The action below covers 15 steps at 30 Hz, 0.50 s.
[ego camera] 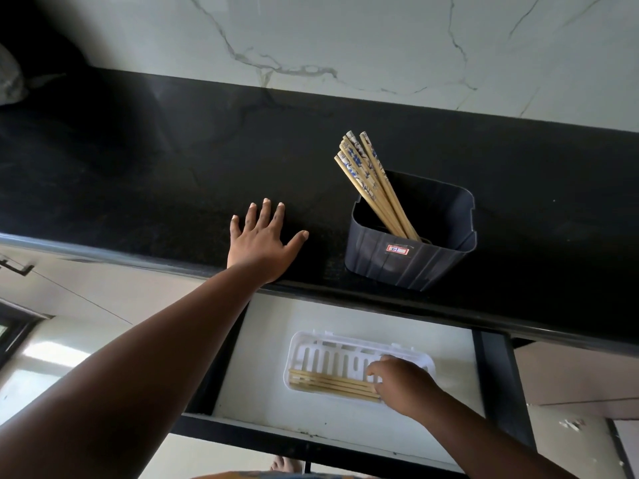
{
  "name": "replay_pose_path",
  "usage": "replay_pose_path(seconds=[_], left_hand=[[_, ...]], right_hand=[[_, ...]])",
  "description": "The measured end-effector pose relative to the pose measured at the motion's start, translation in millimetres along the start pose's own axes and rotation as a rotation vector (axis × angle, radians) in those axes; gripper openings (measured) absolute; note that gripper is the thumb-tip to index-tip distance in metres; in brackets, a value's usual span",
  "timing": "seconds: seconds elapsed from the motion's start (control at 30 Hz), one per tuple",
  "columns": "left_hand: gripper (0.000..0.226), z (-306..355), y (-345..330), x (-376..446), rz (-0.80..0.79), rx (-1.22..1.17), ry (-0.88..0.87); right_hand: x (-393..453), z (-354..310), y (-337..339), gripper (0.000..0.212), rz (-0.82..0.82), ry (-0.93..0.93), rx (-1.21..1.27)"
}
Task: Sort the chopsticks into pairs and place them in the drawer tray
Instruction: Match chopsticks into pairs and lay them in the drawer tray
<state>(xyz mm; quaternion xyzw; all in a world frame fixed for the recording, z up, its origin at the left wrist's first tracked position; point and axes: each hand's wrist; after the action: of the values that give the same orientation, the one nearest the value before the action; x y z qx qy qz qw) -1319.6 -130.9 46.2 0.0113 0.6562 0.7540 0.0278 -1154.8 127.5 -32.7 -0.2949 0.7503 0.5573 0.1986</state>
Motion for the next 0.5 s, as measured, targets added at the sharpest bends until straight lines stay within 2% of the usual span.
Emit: replay_pose_path(seconds=[0.13,0.2,0.3,0.4,0.5], left_hand=[[0.084,0,0,1,-0.030,0.035,-0.007],[0.084,0,0,1,-0.038,0.045,-0.010],[0.084,0,0,2,-0.042,0.051,-0.008],[0.084,1,0,2,-0.054,0.059,-0.005],[0.084,-1,0,4,-0.090,0.061,-0.014]], right_hand=[[-18,-19,53,0.044,-0.012,-0.026,0.135],[-34,-39,93,0.044,-0.036,0.039,0.219],[-67,-79,157,0.029,0.011,0.207,0.429],[-88,-105,213,0.018,0.265,0.367,0.597],[-84,-112,251,0.011,0.668,0.314,0.562]])
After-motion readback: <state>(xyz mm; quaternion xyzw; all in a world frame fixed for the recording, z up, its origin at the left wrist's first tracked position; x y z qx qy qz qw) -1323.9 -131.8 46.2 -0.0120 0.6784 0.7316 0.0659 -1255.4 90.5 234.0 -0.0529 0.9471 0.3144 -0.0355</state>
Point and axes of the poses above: each hand's wrist, its own x-axis towards the middle knuckle, its own y-axis out of the back of the hand, z = x × y, and after that the axes turned 4 degrees about x, right-handed
